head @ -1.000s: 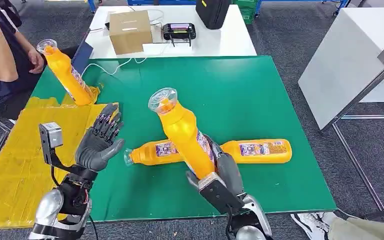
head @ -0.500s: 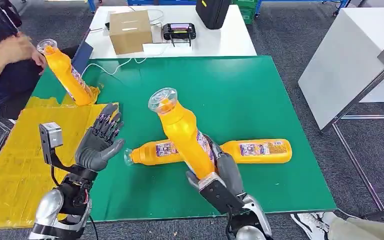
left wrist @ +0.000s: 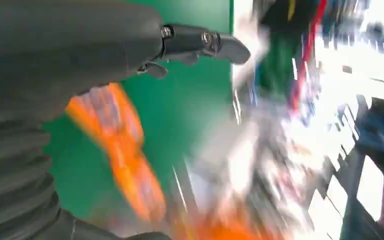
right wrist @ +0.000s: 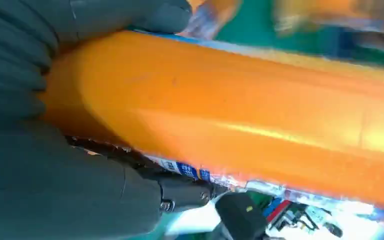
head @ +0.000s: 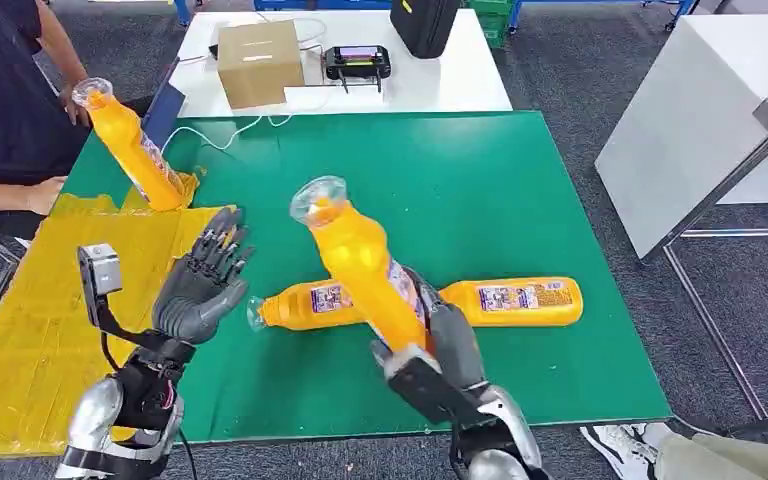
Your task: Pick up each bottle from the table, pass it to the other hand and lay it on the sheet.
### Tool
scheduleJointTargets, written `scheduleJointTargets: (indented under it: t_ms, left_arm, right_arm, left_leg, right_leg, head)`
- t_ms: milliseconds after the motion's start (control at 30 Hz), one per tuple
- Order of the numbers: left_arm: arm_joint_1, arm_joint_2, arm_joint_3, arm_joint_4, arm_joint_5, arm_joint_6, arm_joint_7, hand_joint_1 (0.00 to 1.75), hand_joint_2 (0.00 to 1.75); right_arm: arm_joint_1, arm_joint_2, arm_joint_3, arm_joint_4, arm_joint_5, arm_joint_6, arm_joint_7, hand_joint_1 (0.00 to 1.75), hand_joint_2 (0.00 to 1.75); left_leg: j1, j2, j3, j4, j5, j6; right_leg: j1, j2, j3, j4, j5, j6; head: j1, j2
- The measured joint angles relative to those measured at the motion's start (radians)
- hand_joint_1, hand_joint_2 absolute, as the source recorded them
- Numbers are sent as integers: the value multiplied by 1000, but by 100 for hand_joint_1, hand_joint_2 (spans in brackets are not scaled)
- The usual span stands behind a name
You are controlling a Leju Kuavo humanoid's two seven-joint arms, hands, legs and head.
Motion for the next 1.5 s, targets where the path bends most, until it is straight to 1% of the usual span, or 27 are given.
scheduleJointTargets:
  t_ms: [33, 67, 133, 233, 867, 967, 1100, 1200, 1267, 1500]
  left_arm:
    - [-5, -24, -35, -12, 50, 29, -2, 0, 175]
    - [-12, -39, -71, -19, 66, 57, -5, 0, 175]
    - [-18, -60, -122, -29, 82, 92, -20, 0, 175]
    - [-25, -59, -138, -35, 103, 110, -32, 0, 175]
    - [-24, -52, -153, -38, 113, 114, -42, 0, 175]
    - [-25, -49, -159, -40, 16, 139, -79, 0, 175]
    - [-31, -45, -168, -42, -248, 206, -136, 0, 175]
    - [-44, -44, -167, -42, -309, 214, -123, 0, 175]
    - [-44, -43, -164, -40, -327, 216, -117, 0, 175]
    - [-44, -37, -161, -27, -334, 218, -110, 0, 175]
  right_arm:
    - [-62, 24, 33, 61, 103, 0, 33, 175, 175]
    - [-112, 45, 56, 100, 151, -1, 44, 175, 175]
    - [-176, 78, 94, 158, 167, -10, 53, 175, 175]
    - [-218, 86, 125, 201, 168, -17, 60, 175, 175]
    - [-257, 86, 154, 244, 155, -20, 78, 175, 175]
    - [-272, 86, 169, 244, 176, -9, 83, 175, 175]
    - [-298, 95, 226, 252, 204, -2, 106, 175, 175]
    - [-337, 104, 291, 291, 152, -34, 142, 175, 175]
    - [-359, 105, 328, 314, 144, -35, 144, 175, 175]
    - [-401, 105, 386, 349, 126, -34, 145, 175, 175]
  left_leg:
    - [0, 1, 0, 0, 1, 1]
    - [0, 1, 0, 0, 2, 1]
    - [0, -1, 0, 0, 4, 1]
    - [0, -4, -1, 0, 4, 0]
    - [0, -4, -2, 0, 4, 0]
    - [0, -4, -2, 0, 4, 0]
    - [0, -4, -3, 0, 4, 0]
    - [0, -4, -3, 0, 4, 0]
    - [0, -4, -2, 0, 5, 0]
    - [0, -4, -3, 0, 5, 0]
  right_leg:
    - [0, 2, -1, 0, 2, -1]
    - [0, 2, -1, 0, 2, -2]
    - [0, 0, -1, 0, 2, -2]
    - [0, -3, 0, 0, 2, -2]
    - [0, -3, -1, 0, 2, -2]
    - [0, -3, -1, 0, 2, -2]
    - [0, -2, -2, 0, 2, -2]
    - [0, -2, -2, 0, 2, -2]
    - [0, -2, -2, 0, 2, -2]
    - [0, -2, -2, 0, 2, -2]
  head:
    - [1, 0]
    - [1, 0]
    - [2, 0]
    - [0, 0]
    - [0, 0]
    - [0, 0]
    - [0, 0]
    - [0, 0]
    - [1, 0]
    - [0, 0]
